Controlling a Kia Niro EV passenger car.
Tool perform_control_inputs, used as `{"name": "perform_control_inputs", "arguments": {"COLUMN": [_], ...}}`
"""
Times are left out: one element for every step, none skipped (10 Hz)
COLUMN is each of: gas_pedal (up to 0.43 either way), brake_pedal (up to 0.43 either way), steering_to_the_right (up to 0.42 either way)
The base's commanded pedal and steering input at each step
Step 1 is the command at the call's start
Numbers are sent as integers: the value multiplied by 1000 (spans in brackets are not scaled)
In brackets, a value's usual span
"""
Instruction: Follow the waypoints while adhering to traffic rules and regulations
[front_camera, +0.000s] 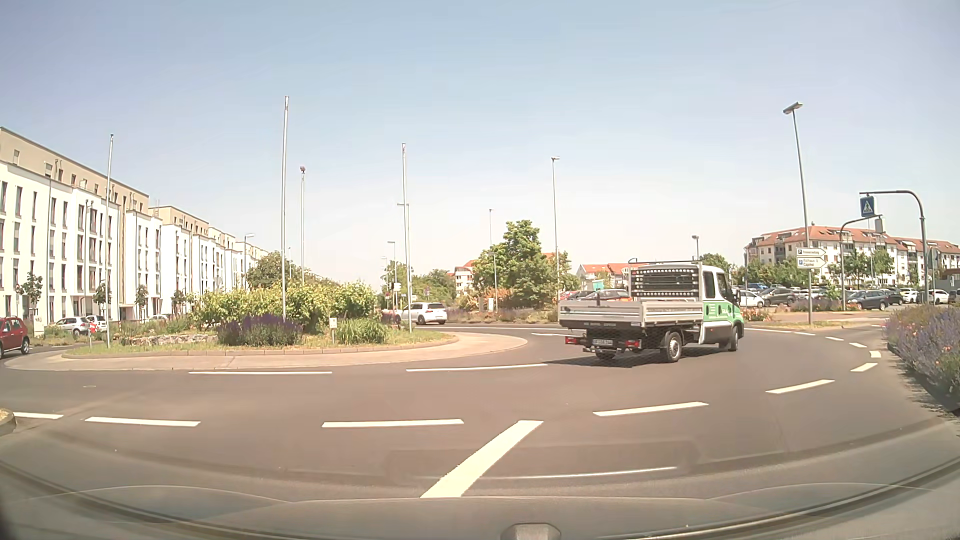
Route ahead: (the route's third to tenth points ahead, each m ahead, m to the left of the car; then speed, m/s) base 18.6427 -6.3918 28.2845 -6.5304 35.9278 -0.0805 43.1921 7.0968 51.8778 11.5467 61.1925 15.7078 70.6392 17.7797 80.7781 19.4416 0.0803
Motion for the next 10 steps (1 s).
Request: {"name": "perform_control_inputs", "arguments": {"gas_pedal": [0, 0, 0, 0, 0, 0, 0, 0, 0, 0], "brake_pedal": [171, 159, 165, 152, 159, 159, 159, 165, 165, 171], "steering_to_the_right": [102, 102, 102, 102, 102, 102, 102, 102, 102, 102]}}
